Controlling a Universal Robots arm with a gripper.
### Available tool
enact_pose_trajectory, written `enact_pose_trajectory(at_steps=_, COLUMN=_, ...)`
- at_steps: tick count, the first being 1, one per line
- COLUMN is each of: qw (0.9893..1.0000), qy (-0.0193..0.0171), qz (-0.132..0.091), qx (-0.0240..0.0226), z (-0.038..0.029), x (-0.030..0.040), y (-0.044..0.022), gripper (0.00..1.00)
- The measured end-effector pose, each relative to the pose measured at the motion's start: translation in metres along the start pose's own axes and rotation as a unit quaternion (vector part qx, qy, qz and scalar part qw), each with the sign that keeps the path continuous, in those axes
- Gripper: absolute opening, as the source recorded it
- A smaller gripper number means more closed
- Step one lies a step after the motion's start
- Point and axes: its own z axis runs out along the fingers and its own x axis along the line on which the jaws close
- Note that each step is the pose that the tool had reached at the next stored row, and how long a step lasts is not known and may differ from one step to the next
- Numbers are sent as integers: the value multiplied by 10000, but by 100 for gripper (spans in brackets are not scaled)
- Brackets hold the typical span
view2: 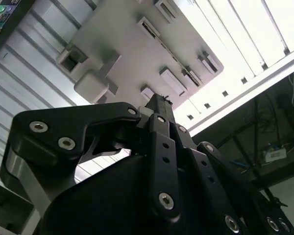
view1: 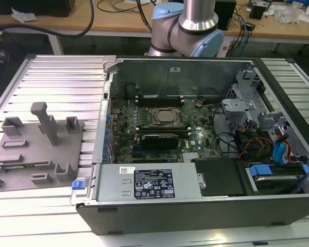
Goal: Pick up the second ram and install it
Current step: 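Pick up the second ram and move it above second insertion slot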
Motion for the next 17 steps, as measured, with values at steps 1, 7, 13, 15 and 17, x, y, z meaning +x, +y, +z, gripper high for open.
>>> enact_pose_trajectory(at_steps=1, qw=10000, qy=1, qz=-64, qx=2, z=0, x=0, y=0, gripper=11)
enact_pose_trajectory(at_steps=7, qw=9980, qy=1, qz=-626, qx=7, z=0, x=0, y=0, gripper=11)
enact_pose_trajectory(at_steps=13, qw=9950, qy=1, qz=-1004, qx=8, z=0, x=1, y=0, gripper=11)
enact_pose_trajectory(at_steps=15, qw=9935, qy=2, qz=-1140, qx=12, z=0, x=1, y=0, gripper=11)
enact_pose_trajectory(at_steps=17, qw=9915, qy=3, qz=-1303, qx=16, z=0, x=1, y=0, gripper=11)
